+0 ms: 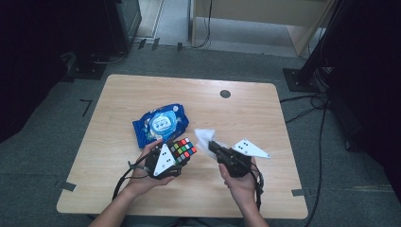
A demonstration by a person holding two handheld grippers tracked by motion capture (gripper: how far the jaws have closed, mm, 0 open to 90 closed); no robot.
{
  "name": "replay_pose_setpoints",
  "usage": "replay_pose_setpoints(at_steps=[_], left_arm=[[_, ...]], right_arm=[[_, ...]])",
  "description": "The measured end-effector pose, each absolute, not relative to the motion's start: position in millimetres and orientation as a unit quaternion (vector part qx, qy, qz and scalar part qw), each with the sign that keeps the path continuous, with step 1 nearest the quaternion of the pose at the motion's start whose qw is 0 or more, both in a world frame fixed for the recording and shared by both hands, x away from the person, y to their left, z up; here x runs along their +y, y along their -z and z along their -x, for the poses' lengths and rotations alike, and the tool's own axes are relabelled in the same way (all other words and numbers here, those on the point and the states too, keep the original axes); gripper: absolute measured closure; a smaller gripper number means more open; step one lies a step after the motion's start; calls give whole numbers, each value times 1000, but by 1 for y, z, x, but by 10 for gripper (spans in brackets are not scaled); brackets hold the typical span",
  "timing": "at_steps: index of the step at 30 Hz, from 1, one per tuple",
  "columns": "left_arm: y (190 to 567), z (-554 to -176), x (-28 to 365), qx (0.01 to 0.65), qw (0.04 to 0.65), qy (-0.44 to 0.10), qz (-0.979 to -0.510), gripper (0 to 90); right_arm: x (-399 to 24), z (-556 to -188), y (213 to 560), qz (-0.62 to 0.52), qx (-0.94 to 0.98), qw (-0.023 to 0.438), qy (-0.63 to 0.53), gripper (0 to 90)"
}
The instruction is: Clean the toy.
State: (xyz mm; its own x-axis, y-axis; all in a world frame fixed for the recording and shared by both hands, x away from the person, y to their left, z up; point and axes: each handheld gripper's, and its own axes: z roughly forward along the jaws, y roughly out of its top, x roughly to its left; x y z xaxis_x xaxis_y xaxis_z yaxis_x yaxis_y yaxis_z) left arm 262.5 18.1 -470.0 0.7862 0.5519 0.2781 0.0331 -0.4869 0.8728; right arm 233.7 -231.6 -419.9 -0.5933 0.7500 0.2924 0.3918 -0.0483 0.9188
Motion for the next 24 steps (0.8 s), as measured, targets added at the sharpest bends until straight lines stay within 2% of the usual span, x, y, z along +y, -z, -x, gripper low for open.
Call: replay_pose_setpoints(at_steps=[5,10,24], left_arm=[[470,-257,13,171,477,-275,-817,341],[467,-251,9,159,480,-288,-813,341],[467,-250,8,147,480,-286,-816,342]], right_arm=[[-206,-222,416,-384,680,143,-609,898],[-195,-224,428,-389,687,142,-597,898],[-225,-252,460,-479,668,159,-547,896]])
